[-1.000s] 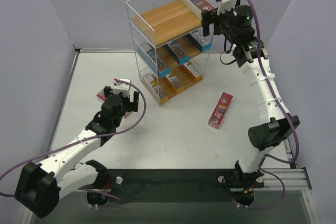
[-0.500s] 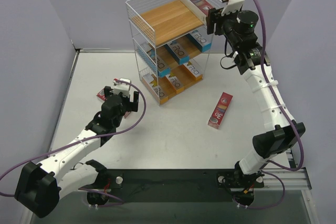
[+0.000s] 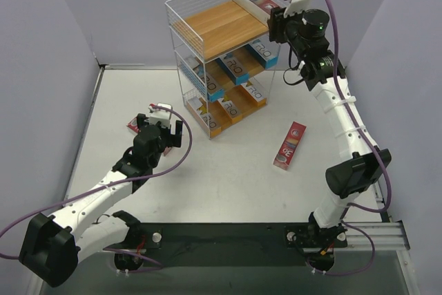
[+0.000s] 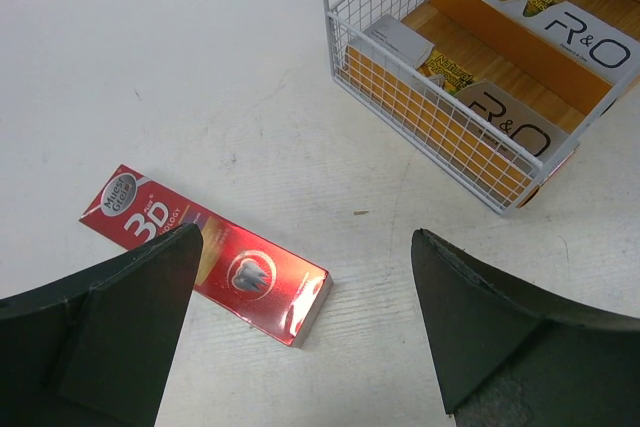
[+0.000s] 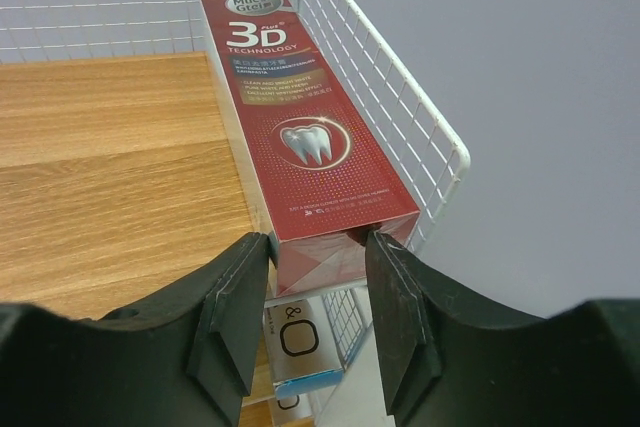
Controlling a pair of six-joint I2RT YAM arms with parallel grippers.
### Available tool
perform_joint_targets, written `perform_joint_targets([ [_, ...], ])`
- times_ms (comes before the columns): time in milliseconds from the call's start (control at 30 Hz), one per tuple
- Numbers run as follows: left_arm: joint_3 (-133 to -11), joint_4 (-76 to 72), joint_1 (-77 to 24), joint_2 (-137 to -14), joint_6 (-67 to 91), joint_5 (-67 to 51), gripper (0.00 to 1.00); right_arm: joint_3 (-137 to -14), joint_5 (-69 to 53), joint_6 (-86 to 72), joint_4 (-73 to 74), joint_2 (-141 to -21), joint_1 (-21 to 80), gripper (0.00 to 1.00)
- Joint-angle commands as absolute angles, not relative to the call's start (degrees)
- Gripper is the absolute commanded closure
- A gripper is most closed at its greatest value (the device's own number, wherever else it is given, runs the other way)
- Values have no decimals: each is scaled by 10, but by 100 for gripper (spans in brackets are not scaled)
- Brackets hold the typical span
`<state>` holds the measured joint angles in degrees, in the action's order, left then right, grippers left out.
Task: Place and organize the toothpastes onto the shelf
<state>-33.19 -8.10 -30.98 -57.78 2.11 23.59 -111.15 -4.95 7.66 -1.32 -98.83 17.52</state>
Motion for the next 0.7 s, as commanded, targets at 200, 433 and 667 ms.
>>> perform_joint_targets([
  [200, -329, -117, -310, -570, 10, 245, 3, -1131, -70, 66, -37, -966, 185, 50],
  [433, -328, -118, -310, -576, 12, 243, 3, -1009, -54, 29, -41, -869, 186, 24],
  [667, -327, -119, -316, -577, 13, 242, 3, -846, 69, -20, 17, -751, 160, 7],
])
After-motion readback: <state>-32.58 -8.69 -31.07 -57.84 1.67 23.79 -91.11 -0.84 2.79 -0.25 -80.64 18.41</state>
